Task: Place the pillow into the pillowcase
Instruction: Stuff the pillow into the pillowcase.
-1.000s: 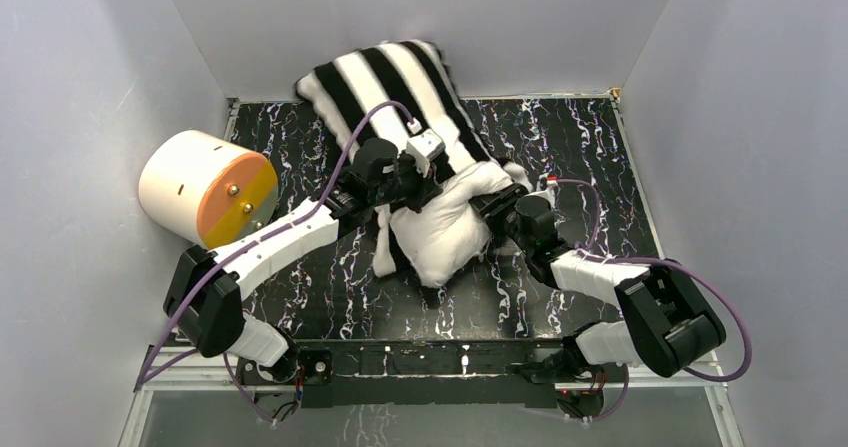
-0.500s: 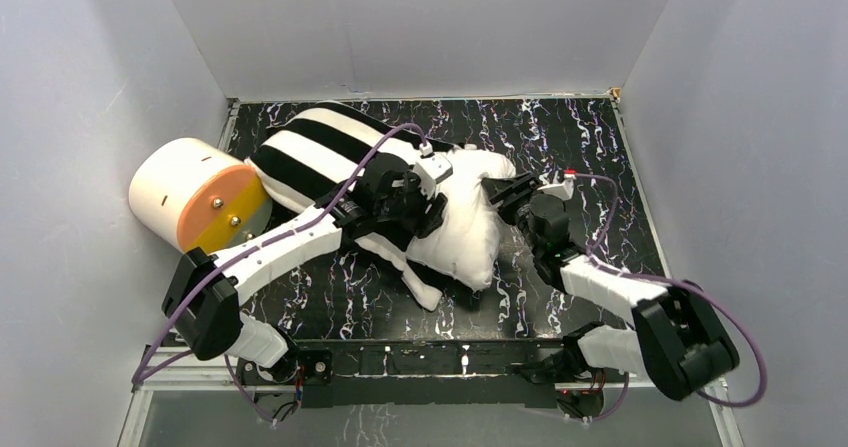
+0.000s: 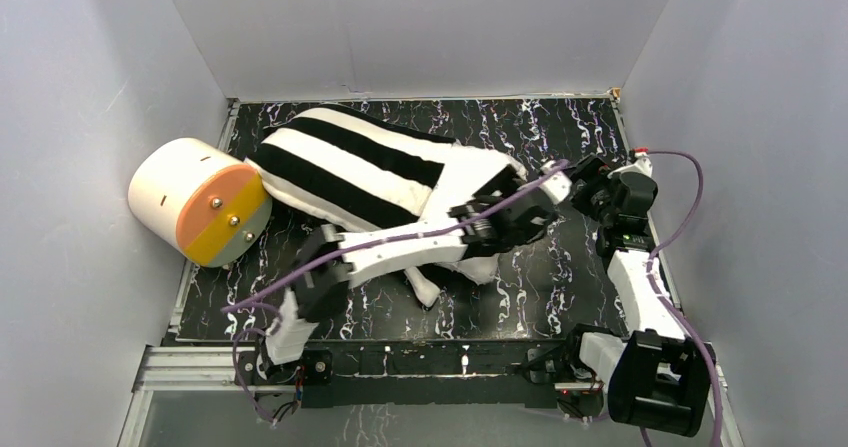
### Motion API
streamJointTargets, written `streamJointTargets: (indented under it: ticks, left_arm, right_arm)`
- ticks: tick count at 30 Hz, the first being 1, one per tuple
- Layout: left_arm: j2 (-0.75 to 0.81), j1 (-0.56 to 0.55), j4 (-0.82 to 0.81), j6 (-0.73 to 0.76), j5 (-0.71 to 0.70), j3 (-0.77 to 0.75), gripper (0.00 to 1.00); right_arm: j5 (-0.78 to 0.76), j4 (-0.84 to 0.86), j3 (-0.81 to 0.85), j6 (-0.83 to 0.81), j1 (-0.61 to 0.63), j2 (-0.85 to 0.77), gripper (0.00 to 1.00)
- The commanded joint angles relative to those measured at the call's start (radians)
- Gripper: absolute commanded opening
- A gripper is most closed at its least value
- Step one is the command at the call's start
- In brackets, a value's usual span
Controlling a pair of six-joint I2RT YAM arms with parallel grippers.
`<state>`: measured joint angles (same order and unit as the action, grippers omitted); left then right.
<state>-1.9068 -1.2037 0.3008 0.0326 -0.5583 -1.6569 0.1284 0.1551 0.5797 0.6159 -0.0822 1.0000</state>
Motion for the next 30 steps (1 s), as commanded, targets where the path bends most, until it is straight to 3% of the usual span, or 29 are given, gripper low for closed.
streamJointTargets:
  ticks: [1, 2, 4, 5, 8, 15, 20, 24, 30]
  left_arm:
    - [-0.400, -0.010, 0.189, 0.101, -0.320, -0.323, 0.85]
    - [-0.418, 0.008, 0.230, 0.081, -0.317, -0.345, 0.72]
    - [-0.395, 0.035, 0.244, 0.061, -0.313, -0.352, 0.34]
    - [-0.366, 0.046, 0.231, 0.071, -0.309, -0.347, 0.22]
    - [-0.267, 0.087, 0.163, 0.117, -0.248, -0.353, 0.01]
    - [-0.117, 0.124, 0.157, 0.144, -0.227, -0.410, 0.00]
    - [0.006, 0.161, 0.095, -0.020, 0.052, -0.390, 0.00]
    - [0.046, 0.175, -0.011, -0.073, 0.160, -0.406, 0.00]
    - [0.019, 0.191, -0.054, -0.102, 0.205, -0.515, 0.00]
  right_arm:
    - [0.310, 0.051, -0.007, 0.026, -0.155, 0.046, 0.97]
    - [0.338, 0.057, -0.013, 0.032, -0.173, 0.046, 0.97]
    - [0.368, 0.061, -0.017, 0.039, -0.194, 0.044, 0.96]
    - [0.374, 0.060, -0.016, 0.042, -0.199, 0.043, 0.96]
    - [0.383, 0.069, -0.023, 0.062, -0.205, 0.043, 0.95]
    - [0.420, 0.099, -0.032, 0.088, -0.208, 0.053, 0.93]
    - [0.524, 0.100, -0.040, 0.064, -0.205, 0.035, 0.88]
    - [0.607, 0.162, -0.098, 0.125, -0.179, 0.011, 0.78]
    - [0.443, 0.257, -0.094, 0.147, 0.069, 0.039, 0.67]
